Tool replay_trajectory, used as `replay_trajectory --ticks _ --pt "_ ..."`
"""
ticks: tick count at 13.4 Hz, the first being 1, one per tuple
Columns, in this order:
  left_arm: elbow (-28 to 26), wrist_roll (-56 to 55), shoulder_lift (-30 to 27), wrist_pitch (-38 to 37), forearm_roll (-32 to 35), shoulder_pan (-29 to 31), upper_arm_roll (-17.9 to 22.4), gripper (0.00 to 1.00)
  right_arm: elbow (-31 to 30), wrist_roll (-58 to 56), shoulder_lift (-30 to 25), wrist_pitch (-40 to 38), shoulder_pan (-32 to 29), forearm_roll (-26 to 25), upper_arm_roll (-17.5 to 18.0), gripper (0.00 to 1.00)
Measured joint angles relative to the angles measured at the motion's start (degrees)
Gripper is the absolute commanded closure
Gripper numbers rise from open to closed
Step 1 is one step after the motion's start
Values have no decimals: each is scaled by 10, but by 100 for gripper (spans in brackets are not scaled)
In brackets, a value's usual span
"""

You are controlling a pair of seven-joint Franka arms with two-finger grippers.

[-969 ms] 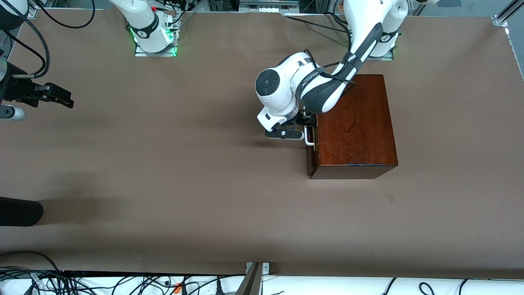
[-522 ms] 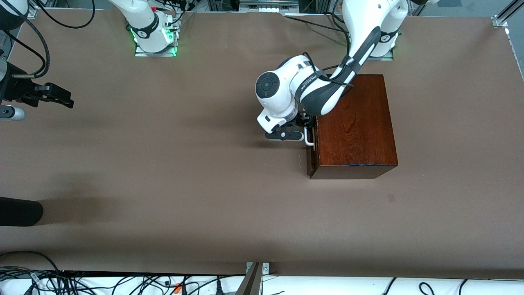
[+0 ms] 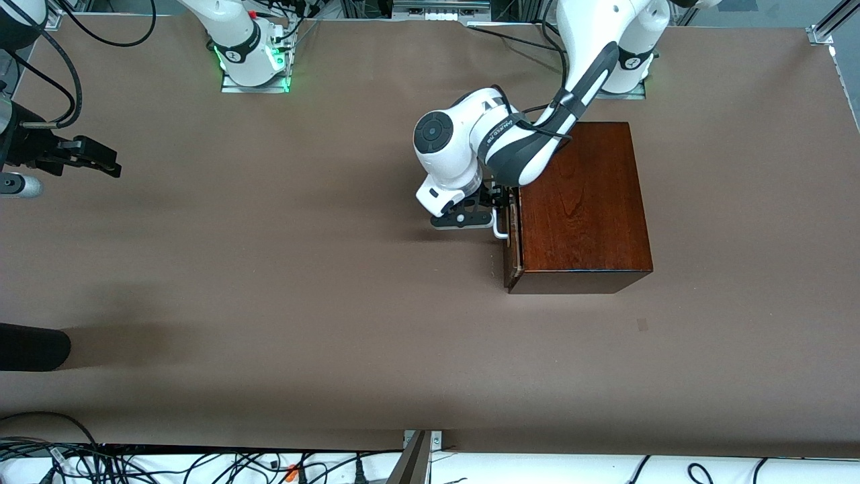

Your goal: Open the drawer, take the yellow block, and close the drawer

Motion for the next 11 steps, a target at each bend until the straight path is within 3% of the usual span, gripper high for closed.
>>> replay_trajectory --ticks 6,11 --pt "10 -18 1 54 -36 -6 0 0 0 0 0 0 0 0 0 0" --pt "23 -17 10 52 -33 -23 6 0 0 0 0 0 0 0 0 0"
